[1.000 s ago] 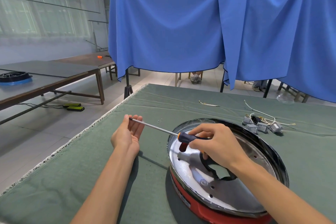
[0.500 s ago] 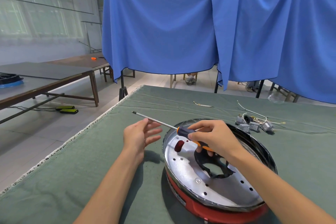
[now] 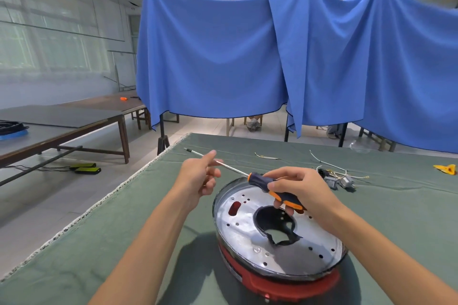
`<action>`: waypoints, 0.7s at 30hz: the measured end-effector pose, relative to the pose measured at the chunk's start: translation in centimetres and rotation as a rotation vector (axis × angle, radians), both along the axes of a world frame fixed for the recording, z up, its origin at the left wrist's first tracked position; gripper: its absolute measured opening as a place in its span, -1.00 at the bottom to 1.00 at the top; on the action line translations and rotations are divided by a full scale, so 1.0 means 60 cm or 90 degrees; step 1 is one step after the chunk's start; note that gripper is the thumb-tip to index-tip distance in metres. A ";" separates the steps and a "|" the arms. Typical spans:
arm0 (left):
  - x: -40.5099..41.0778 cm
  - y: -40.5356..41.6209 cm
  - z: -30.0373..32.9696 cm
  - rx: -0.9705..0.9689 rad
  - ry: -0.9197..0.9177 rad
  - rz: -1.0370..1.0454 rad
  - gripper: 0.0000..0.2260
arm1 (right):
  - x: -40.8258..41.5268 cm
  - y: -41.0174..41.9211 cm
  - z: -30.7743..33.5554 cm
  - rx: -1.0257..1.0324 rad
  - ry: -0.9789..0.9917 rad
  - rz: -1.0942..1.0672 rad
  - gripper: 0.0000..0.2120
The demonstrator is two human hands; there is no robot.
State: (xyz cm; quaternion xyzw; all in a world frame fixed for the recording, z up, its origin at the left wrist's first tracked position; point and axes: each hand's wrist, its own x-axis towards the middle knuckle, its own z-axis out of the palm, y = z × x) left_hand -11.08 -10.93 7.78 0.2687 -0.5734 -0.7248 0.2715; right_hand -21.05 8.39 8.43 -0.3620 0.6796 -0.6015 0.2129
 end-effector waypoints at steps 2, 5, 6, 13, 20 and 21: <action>-0.006 0.013 0.016 0.029 0.047 -0.014 -0.72 | 0.001 0.009 0.009 -0.013 -0.038 0.028 -0.85; -0.016 0.027 0.035 0.108 0.102 0.017 -0.71 | -0.002 0.028 0.020 -0.029 -0.174 0.152 -0.59; -0.020 0.029 0.040 0.141 0.112 0.029 -0.70 | -0.005 0.037 0.022 -0.059 -0.241 0.196 -0.54; -0.055 0.096 0.051 0.362 0.151 -0.003 -0.70 | -0.018 0.054 0.023 -0.224 -0.212 0.098 -0.52; -0.099 0.163 0.051 0.285 0.079 -0.129 -0.72 | -0.043 0.056 0.003 -0.288 -0.151 -0.154 -0.95; -0.104 0.165 0.051 0.275 0.066 -0.141 -0.73 | -0.050 0.057 0.000 -0.288 -0.126 -0.183 -0.88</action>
